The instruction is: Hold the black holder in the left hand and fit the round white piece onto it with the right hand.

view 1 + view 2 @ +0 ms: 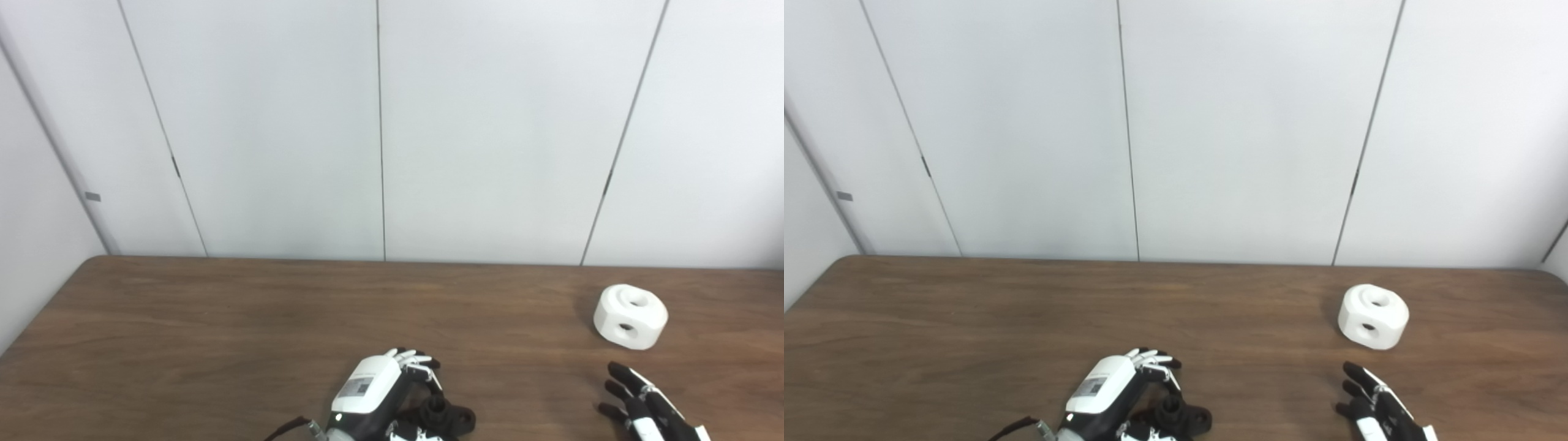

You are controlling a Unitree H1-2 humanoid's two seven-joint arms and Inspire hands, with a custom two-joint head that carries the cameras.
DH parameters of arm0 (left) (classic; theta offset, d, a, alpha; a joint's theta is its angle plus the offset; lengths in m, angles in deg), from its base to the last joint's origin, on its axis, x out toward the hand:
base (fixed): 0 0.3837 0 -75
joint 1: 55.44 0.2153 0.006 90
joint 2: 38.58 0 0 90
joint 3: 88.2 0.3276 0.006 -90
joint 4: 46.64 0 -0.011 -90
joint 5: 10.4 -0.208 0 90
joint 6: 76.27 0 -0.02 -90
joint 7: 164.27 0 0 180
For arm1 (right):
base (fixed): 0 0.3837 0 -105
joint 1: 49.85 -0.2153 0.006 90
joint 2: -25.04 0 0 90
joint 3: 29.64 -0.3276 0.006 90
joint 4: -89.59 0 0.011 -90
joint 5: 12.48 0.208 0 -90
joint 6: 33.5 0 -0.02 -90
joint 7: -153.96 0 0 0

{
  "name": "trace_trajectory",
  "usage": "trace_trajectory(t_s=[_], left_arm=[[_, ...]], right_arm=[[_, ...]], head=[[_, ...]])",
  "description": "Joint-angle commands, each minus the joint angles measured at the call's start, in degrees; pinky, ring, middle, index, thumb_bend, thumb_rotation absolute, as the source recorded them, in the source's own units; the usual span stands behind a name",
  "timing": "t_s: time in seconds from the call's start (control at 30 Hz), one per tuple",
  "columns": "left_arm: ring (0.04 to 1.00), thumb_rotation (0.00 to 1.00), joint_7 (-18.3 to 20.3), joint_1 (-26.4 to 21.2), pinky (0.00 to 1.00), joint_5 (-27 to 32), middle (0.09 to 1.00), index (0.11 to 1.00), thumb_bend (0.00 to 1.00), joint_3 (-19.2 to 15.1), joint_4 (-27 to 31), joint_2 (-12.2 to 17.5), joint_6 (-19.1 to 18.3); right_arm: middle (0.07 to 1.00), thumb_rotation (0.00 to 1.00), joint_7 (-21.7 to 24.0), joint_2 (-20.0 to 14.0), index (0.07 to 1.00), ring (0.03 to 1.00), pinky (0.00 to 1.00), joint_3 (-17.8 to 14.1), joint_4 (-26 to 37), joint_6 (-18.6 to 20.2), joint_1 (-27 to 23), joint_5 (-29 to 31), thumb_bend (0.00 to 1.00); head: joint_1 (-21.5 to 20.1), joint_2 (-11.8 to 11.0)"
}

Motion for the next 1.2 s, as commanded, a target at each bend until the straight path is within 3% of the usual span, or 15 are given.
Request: trace_trajectory(t_s=[0.0,0.07,0.1,0.2,0.3,0.43,0.67,0.9,1.07,1.17], left_arm=[[0.909,0.05,0.4,-0.5,0.97,-1.1,0.838,0.482,0.52,-0.1,-0.8,-0.5,-0.1],[0.910,0.05,0.2,-0.7,0.97,-1.1,0.841,0.482,0.52,-0.3,-1.4,-0.7,0.3],[0.907,0.05,0.1,-0.8,0.96,-0.9,0.839,0.482,0.52,-0.5,-1.8,-0.7,0.6],[0.906,0.05,-0.3,-1.1,0.96,-0.5,0.836,0.482,0.52,-1.1,-3.1,-0.6,1.8],[0.908,0.05,-1.0,-1.4,0.96,-0.2,0.836,0.482,0.52,-1.8,-4.5,-0.4,3.2],[0.903,0.05,-1.7,-1.5,0.98,0.8,0.833,0.481,0.52,-2.6,-6.2,-0.2,5.4],[0.911,0.05,-0.2,-1.8,1.00,2.7,0.843,0.481,0.52,-4.0,-7.3,1.1,7.6],[0.915,0.05,1.2,-1.6,1.00,4.5,0.851,0.482,0.52,-5.2,-7.2,2.5,9.7],[0.927,0.05,3.0,-1.7,1.00,5.5,0.864,0.482,0.52,-6.0,-6.7,3.9,10.2],[0.931,0.05,3.8,-1.7,1.00,6.3,0.868,0.482,0.52,-6.5,-6.5,4.5,10.8]], right_arm=[[0.831,0.69,-2.7,0.5,0.754,0.821,0.67,-2.1,1.3,-7.0,-0.1,-3.4,0.70],[0.773,0.70,-6.5,-0.4,0.718,0.766,0.59,-4.1,1.4,-9.4,-1.1,-10.8,0.68],[0.764,0.72,-8.0,-1.0,0.722,0.749,0.58,-5.2,2.1,-8.7,-1.7,-13.5,0.69],[0.785,0.72,-10.5,-2.6,0.754,0.744,0.60,-8.0,5.1,-3.9,-3.7,-21.2,0.74],[0.816,0.62,-10.6,-5.0,0.782,0.769,0.60,-10.2,7.5,0.9,-6.1,-24.4,0.72],[0.854,0.61,-10.6,-7.7,0.838,0.805,0.58,-11.1,7.5,5.2,-8.9,-28.1,0.84],[0.897,0.59,-9.0,-11.9,0.907,0.846,0.65,-11.1,5.5,16.3,-14.0,-35.4,0.92],[0.919,0.52,-8.3,-15.1,0.903,0.836,0.61,-9.5,-0.8,19.5,-18.1,-36.8,0.93],[0.922,0.54,-5.8,-17.6,0.899,0.889,0.70,-6.3,-6.5,22.0,-21.5,-37.1,0.94],[0.931,0.52,-4.1,-18.9,0.892,0.898,0.66,-4.3,-9.9,22.4,-23.6,-36.3,0.95]], head=[[0.1,-0.3],[-0.7,-1.0],[-1.0,-1.3],[-3.2,-2.4],[-6.1,-3.6],[-8.7,-4.6],[-11.5,-5.4],[-15.7,-4.7],[-19.1,-3.8],[-20.8,-3.5]])
